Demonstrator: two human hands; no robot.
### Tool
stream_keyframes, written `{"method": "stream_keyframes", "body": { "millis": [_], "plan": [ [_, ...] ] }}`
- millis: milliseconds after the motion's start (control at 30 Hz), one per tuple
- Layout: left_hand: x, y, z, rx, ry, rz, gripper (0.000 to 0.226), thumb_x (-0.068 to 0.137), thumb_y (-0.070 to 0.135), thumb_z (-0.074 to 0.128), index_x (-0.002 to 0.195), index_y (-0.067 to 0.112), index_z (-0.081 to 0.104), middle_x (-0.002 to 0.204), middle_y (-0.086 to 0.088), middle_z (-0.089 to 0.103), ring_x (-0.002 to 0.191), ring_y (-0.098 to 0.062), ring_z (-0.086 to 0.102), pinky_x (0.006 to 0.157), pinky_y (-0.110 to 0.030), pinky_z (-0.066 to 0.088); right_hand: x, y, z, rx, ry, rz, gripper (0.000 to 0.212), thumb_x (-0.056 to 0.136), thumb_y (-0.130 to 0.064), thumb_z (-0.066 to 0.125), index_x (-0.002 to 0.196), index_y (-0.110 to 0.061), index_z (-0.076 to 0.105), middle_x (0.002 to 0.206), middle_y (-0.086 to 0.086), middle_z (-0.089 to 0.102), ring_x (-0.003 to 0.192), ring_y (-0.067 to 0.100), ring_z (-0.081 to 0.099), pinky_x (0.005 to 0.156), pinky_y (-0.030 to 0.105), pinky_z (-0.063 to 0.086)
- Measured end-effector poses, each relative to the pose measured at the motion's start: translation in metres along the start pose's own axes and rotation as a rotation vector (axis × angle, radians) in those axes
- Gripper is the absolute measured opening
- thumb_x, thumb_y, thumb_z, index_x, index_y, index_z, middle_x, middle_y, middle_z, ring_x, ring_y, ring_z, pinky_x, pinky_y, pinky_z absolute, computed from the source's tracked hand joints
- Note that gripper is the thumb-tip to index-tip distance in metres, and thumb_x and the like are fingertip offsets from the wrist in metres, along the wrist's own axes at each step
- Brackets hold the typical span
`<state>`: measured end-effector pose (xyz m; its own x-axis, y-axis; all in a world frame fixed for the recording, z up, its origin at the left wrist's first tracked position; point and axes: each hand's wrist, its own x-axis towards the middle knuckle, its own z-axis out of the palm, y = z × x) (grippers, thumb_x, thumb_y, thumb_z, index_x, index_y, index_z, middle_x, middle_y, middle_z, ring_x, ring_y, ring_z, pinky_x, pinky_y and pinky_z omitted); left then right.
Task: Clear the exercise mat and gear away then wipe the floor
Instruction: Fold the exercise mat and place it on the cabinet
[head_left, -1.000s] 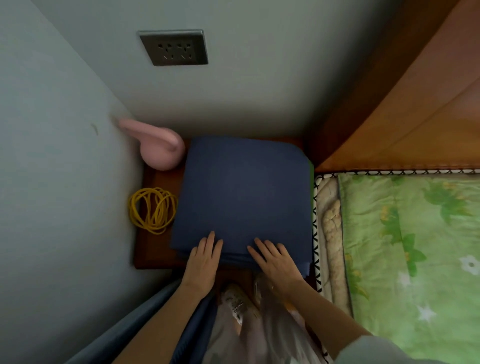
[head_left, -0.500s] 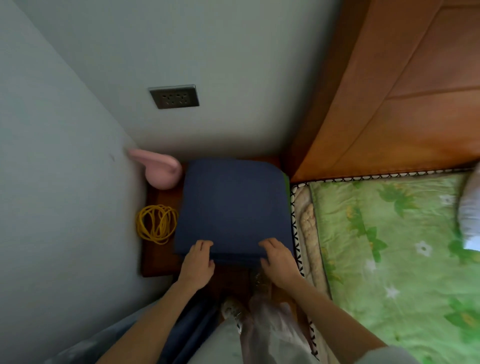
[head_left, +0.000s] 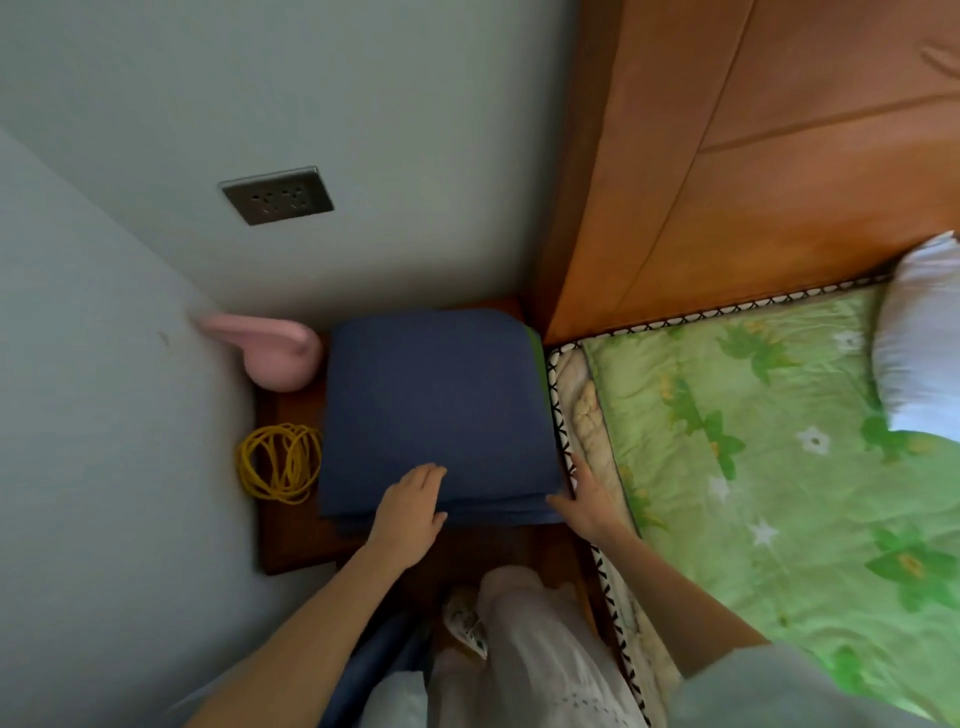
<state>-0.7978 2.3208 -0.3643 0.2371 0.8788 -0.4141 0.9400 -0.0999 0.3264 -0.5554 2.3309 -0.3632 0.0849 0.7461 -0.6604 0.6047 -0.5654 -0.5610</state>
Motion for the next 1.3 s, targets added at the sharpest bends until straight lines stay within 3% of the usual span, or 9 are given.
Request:
{"method": "stream_keyframes", "body": {
  "millis": [133, 333, 467, 567, 667, 833, 967, 1033, 1300],
  "plan": [
    [0.030, 0.031, 0.025, 0.104, 0.000, 0.161, 0.069, 0.094, 0.028, 0.053, 0.149, 0.014, 0.014, 0.157, -0.004, 0.012, 0.144, -0.018, 0.012, 0.115, -0.031, 0.016, 0.021, 0.026, 0.007, 0.178, -0.012, 0.118, 0.085, 0.085, -0.024, 0.068, 0.148, -0.007, 0.015, 0.152, 0.009, 0.026, 0.139, 0.024, 0.027, 0.106, 0.029, 0.028],
    [0.062, 0.052, 0.068, 0.246, 0.022, 0.213, 0.087, 0.088, 0.041, 0.057, 0.150, 0.014, 0.002, 0.158, -0.007, 0.000, 0.145, -0.022, 0.003, 0.116, -0.035, 0.012, 0.049, 0.052, 0.028, 0.522, -0.084, 0.139, 0.072, 0.080, -0.027, 0.073, 0.138, -0.006, 0.035, 0.129, 0.006, 0.052, 0.113, 0.016, 0.054, 0.087, 0.020, 0.046],
    [0.072, 0.047, 0.088, 0.133, 0.147, 0.206, 0.076, 0.084, 0.034, 0.066, 0.145, 0.007, 0.029, 0.153, -0.009, 0.027, 0.140, -0.023, 0.027, 0.111, -0.035, 0.027, 0.065, 0.066, 0.045, 0.628, -0.143, 0.155, 0.066, 0.077, -0.031, 0.075, 0.129, -0.013, 0.038, 0.117, -0.005, 0.057, 0.103, 0.009, 0.057, 0.075, 0.012, 0.050],
    [0.078, 0.041, 0.100, 0.144, 0.187, 0.234, 0.073, 0.078, 0.029, 0.074, 0.138, 0.003, 0.042, 0.146, -0.012, 0.039, 0.134, -0.024, 0.040, 0.104, -0.035, 0.038, 0.072, 0.070, 0.057, 0.685, -0.130, 0.199, 0.087, 0.078, -0.034, 0.073, 0.144, -0.012, 0.021, 0.130, 0.000, 0.048, 0.118, 0.017, 0.050, 0.097, 0.028, 0.045],
    [0.078, 0.038, 0.110, 0.194, 0.216, 0.279, 0.076, 0.061, 0.024, 0.086, 0.126, -0.002, 0.055, 0.133, -0.017, 0.054, 0.120, -0.027, 0.055, 0.093, -0.036, 0.049, 0.076, 0.076, 0.067, 0.705, -0.067, 0.230, 0.112, 0.054, -0.058, 0.081, 0.143, -0.013, 0.030, 0.136, 0.003, 0.050, 0.117, 0.020, 0.054, 0.102, 0.037, 0.045],
    [0.065, 0.033, 0.122, 0.163, 0.386, 0.345, 0.063, 0.062, 0.001, 0.082, 0.121, -0.004, 0.058, 0.126, -0.018, 0.059, 0.115, -0.026, 0.059, 0.095, -0.035, 0.045, 0.076, 0.070, 0.074, 0.745, 0.078, 0.279, 0.067, 0.062, -0.038, 0.083, 0.117, -0.013, 0.054, 0.112, 0.003, 0.063, 0.098, 0.021, 0.062, 0.090, 0.039, 0.052],
    [0.056, 0.032, 0.117, 0.111, 0.432, 0.288, 0.048, 0.089, 0.026, 0.048, 0.130, -0.001, 0.050, 0.135, -0.014, 0.052, 0.124, -0.023, 0.051, 0.104, -0.032, 0.039, 0.064, 0.055, 0.079, 0.714, 0.184, 0.207, 0.091, 0.046, -0.054, 0.079, 0.124, -0.019, 0.048, 0.112, -0.002, 0.060, 0.100, 0.018, 0.060, 0.091, 0.041, 0.051],
    [0.052, 0.029, 0.115, 0.058, 0.433, 0.264, 0.052, 0.091, 0.027, 0.041, 0.136, 0.001, 0.041, 0.140, -0.014, 0.047, 0.130, -0.021, 0.042, 0.109, -0.031, 0.034, 0.064, 0.046, 0.075, 0.645, 0.190, 0.139, 0.085, 0.052, -0.052, 0.080, 0.123, -0.020, 0.046, 0.112, -0.006, 0.058, 0.102, 0.016, 0.058, 0.091, 0.038, 0.050],
    [0.087, 0.034, 0.105, 0.129, 0.322, 0.294, 0.066, 0.069, 0.009, 0.081, 0.129, 0.002, 0.053, 0.134, -0.014, 0.053, 0.120, -0.024, 0.055, 0.099, -0.037, 0.043, 0.094, 0.046, 0.054, 0.351, 0.173, 0.095, 0.095, 0.056, -0.072, 0.067, 0.128, -0.012, 0.049, 0.121, 0.006, 0.057, 0.110, 0.024, 0.057, 0.092, 0.042, 0.050]
  ]
}}
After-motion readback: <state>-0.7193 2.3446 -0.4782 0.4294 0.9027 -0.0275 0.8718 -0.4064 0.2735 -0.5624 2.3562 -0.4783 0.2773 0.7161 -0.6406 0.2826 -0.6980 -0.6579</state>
